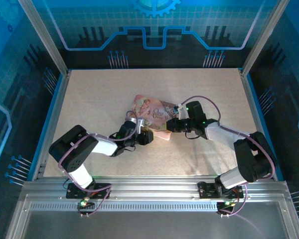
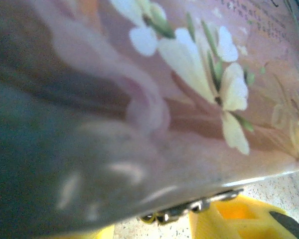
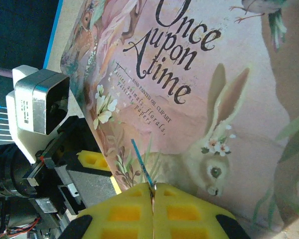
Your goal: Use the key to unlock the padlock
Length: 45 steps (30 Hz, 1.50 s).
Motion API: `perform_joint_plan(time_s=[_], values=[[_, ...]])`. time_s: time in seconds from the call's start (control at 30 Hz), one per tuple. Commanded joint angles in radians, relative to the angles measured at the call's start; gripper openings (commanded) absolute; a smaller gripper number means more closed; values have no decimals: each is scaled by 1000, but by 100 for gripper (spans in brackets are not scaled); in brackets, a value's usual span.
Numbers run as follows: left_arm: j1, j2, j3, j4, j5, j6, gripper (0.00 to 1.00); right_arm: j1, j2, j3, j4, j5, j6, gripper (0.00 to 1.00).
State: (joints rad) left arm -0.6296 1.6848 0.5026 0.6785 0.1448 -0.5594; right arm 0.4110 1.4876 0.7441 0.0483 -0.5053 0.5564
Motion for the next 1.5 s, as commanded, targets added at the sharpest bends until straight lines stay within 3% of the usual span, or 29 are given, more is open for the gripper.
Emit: perform_joint_plan(time_s=[0.0,0.43,0.67,0.87,1.17,1.47], values=[[-9,19,31,37,-17,-28,36,-8,10,-48,-76,28,2,7],[-11,-19,20,25,-13,-65,28,-7,-67,-18,-50,40,-16,6],[-17,-92,34,-80,5,-122,27,6,-258,-50,-47,134,-83,5],[-18,-166,56,-202,30,-213,22,43,-433,-188,10,208,-109,5],[-19,-270,108,-356,69,-343,22,242,-596,-374,157,387,-152,5],[-24,-337,131,-412,100,-411,22,382,-519,-451,349,503,-194,5]])
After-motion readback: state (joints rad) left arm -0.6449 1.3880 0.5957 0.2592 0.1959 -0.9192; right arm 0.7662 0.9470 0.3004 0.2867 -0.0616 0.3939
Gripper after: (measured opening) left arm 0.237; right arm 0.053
